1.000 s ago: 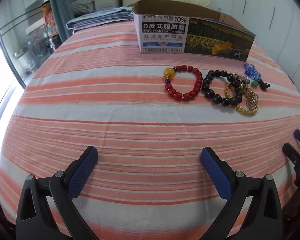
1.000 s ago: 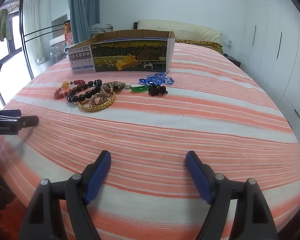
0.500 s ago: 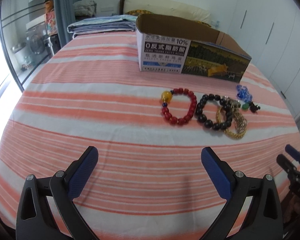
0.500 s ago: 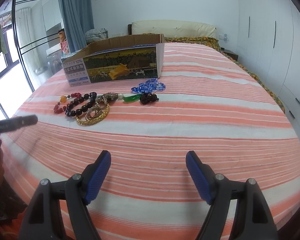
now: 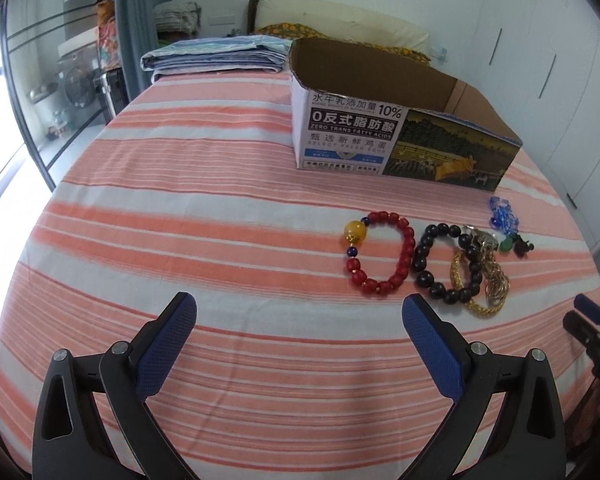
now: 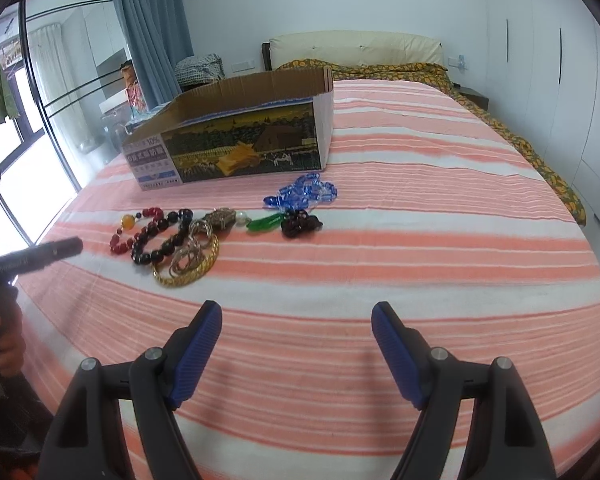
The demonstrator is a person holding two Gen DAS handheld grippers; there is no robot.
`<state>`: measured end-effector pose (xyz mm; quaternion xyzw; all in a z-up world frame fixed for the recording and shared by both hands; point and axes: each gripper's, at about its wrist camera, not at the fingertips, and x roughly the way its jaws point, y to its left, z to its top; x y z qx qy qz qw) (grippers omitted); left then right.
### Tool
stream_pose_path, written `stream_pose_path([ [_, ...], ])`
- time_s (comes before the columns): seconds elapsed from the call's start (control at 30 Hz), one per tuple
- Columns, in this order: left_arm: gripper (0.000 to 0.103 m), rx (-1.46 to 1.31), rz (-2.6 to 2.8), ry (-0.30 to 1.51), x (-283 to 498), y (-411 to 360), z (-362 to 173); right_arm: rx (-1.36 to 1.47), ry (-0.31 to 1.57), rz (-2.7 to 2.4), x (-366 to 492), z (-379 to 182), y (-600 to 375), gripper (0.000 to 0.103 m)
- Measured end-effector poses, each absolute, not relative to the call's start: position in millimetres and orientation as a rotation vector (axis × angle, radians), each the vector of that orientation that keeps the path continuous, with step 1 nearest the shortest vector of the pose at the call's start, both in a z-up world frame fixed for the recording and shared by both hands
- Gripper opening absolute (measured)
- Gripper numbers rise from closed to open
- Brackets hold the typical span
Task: Organize jewelry
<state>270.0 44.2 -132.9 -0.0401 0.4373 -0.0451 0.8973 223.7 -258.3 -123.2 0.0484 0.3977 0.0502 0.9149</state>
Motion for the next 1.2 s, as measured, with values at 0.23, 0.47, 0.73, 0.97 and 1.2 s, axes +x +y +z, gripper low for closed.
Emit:
stream_pose_path([
  [0.23,0.102,-0.05,-0.116,0.894,285,39,-126,0.114,0.82,0.116,231,-121,-258,0.079],
  [0.47,0.102,0.054,-0.126,0.889,315,20,-128,0.131,0.808,0.106,237,-115,-266,0.079],
  [0.73,0.102,0.126,-0.099,0.953,346,12,-154,0.126,0.787,0.095,259,-108,-278,0.079],
  [0.97,0.103,0.075,-0.108,0.982,358,22,-164,0.168,0.882,0.153,321,-121,-274,0.079],
  [1.2,0.078,0.093,-0.15,0.95,350,15,-159,0.046,0.977,0.097,387,-148,-237,0.08],
])
